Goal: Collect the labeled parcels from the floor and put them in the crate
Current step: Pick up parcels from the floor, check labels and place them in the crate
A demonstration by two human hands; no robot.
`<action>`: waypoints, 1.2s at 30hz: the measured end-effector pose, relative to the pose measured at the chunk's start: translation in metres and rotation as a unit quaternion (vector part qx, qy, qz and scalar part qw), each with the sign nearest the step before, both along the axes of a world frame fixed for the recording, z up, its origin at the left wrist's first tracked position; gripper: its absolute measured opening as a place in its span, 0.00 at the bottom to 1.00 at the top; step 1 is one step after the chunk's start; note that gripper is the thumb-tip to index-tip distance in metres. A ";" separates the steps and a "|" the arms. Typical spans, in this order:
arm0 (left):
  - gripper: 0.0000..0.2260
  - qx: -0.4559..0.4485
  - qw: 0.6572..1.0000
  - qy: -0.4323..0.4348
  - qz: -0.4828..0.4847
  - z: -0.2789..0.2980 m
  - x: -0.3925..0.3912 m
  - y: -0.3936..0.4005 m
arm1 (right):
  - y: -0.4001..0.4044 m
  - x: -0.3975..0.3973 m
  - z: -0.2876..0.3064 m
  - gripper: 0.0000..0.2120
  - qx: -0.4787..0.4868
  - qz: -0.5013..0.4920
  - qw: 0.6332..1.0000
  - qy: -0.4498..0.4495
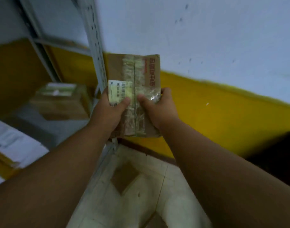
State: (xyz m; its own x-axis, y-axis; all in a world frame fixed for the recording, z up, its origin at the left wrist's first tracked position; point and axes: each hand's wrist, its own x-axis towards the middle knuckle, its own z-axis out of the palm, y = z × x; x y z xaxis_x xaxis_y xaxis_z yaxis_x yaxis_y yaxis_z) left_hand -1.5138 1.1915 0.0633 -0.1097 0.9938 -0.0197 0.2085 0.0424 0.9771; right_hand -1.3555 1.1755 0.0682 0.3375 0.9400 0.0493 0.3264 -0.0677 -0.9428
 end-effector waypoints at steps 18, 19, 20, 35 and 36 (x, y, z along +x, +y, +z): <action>0.24 0.216 0.973 -0.027 0.077 0.192 -0.059 -0.128 | -0.084 -0.038 0.192 0.27 0.196 0.184 0.958 0.103; 0.23 0.218 0.971 -0.024 0.098 0.189 -0.058 -0.143 | -0.092 -0.040 0.190 0.26 0.197 0.201 0.954 0.103; 0.23 0.220 0.968 -0.021 0.120 0.184 -0.057 -0.158 | -0.101 -0.041 0.186 0.26 0.198 0.218 0.950 0.105; 0.21 0.137 0.878 0.095 0.449 0.128 -0.072 -0.468 | -0.306 -0.121 0.130 0.27 0.100 0.522 0.840 0.110; 0.21 0.132 0.874 0.085 0.460 0.123 -0.073 -0.490 | -0.324 -0.126 0.129 0.26 0.100 0.538 0.830 0.106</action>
State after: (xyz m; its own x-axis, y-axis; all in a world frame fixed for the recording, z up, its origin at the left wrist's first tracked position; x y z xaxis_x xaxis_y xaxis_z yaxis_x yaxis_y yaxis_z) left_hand -1.5869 0.7012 0.1867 -0.8434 0.4514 0.2914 0.3483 0.0464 0.9362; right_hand -1.4820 0.8514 0.1968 -0.6721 0.6827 0.2867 -0.0774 0.3203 -0.9441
